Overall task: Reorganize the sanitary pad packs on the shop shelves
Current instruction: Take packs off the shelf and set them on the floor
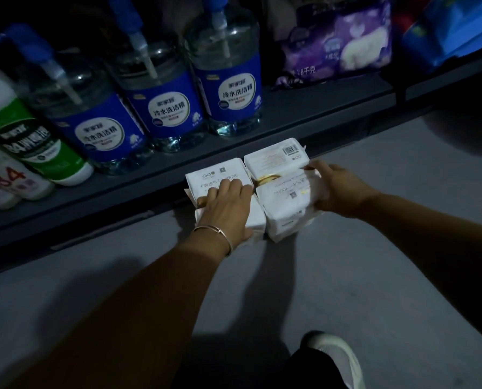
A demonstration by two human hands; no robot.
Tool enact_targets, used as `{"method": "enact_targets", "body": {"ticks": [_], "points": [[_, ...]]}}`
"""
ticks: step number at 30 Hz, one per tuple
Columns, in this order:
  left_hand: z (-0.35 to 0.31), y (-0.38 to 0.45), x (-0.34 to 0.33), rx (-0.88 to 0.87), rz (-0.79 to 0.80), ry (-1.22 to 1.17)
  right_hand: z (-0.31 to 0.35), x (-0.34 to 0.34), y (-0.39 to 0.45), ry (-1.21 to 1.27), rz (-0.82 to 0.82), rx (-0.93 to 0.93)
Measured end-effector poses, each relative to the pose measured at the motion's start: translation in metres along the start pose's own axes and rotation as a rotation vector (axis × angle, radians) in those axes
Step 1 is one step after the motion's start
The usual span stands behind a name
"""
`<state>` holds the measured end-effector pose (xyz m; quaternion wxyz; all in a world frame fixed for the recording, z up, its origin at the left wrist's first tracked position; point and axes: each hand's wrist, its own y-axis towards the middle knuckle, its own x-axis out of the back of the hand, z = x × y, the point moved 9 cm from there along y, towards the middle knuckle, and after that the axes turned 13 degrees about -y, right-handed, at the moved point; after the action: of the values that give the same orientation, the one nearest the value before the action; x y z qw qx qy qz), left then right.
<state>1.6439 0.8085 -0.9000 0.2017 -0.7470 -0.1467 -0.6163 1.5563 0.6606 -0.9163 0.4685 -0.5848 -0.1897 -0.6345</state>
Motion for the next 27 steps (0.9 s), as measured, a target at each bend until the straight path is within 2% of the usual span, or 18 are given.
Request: {"method": "enact_targets", "body": {"ticks": [4, 27], "points": [[-0.008, 0.003, 0.003, -0.028, -0.045, 0.011, -0.005, 0.002, 0.000, 0.084, -0.036, -0.022], [0.005, -0.014, 0.021, 0.058, 0.029, 0.059, 0.016, 0.016, -0.018, -0.094, 0.055, -0.007]]}}
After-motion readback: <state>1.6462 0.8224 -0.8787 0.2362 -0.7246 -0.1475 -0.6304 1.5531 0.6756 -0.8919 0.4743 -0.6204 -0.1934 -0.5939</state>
